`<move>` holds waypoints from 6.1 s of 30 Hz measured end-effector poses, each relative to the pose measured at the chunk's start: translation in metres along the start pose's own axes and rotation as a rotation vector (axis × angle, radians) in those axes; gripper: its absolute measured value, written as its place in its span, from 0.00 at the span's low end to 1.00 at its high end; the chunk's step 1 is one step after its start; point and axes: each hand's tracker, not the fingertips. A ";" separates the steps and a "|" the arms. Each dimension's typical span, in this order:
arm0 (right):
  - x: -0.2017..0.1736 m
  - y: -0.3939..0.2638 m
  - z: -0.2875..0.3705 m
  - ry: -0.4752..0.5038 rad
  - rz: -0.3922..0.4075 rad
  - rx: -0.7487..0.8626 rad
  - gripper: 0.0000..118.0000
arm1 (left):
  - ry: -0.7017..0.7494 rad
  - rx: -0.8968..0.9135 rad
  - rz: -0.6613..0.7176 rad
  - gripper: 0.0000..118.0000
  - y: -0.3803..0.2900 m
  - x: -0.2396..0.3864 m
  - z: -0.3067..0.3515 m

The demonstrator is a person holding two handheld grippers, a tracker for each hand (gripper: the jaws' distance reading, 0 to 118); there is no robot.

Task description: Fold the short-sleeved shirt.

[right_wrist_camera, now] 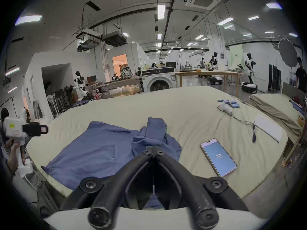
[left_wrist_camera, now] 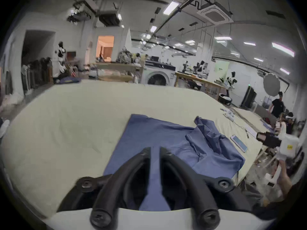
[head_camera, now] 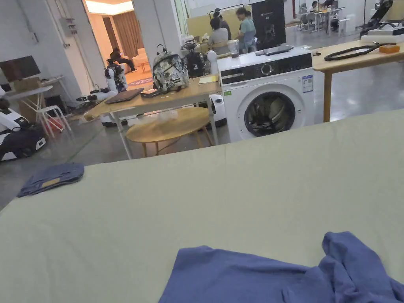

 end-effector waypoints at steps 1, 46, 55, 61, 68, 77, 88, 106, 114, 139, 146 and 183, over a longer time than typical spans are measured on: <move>0.002 -0.001 -0.003 -0.003 -0.018 -0.007 0.00 | -0.005 -0.043 -0.018 0.24 0.012 -0.004 -0.025; 0.081 0.024 -0.242 -0.108 -0.185 -0.553 0.01 | 0.200 -0.518 -0.088 0.00 0.089 -0.038 -0.342; 0.063 0.105 -0.153 -0.018 -0.113 -0.239 0.01 | 0.035 -0.141 -0.061 0.00 0.158 -0.035 -0.201; 0.046 0.193 -0.100 0.038 -0.030 -0.036 0.01 | 0.081 0.153 -0.138 0.00 0.207 -0.023 -0.051; 0.012 0.301 -0.083 0.053 0.035 0.166 0.01 | 0.173 0.417 -0.177 0.00 0.255 -0.015 0.071; -0.025 0.394 -0.108 0.039 0.065 0.245 0.01 | 0.287 0.525 -0.157 0.00 0.311 -0.040 0.101; -0.064 0.449 -0.150 -0.005 0.152 0.249 0.01 | 0.341 0.551 -0.123 0.00 0.365 -0.064 0.077; -0.075 0.557 -0.243 -0.094 0.187 0.300 0.01 | 0.389 0.545 -0.167 0.00 0.431 -0.062 0.018; -0.072 0.515 -0.280 -0.088 0.199 0.235 0.01 | 0.367 0.446 -0.161 0.00 0.403 -0.074 -0.035; 0.014 0.191 -0.089 0.042 0.114 0.162 0.01 | 0.228 0.358 -0.045 0.00 0.088 -0.065 0.060; 0.039 0.030 -0.013 -0.007 -0.064 -0.065 0.01 | 0.227 0.223 0.205 0.00 -0.059 -0.082 0.106; -0.061 0.027 -0.048 0.039 0.204 0.041 0.00 | 0.181 0.268 -0.087 0.00 -0.028 0.049 0.078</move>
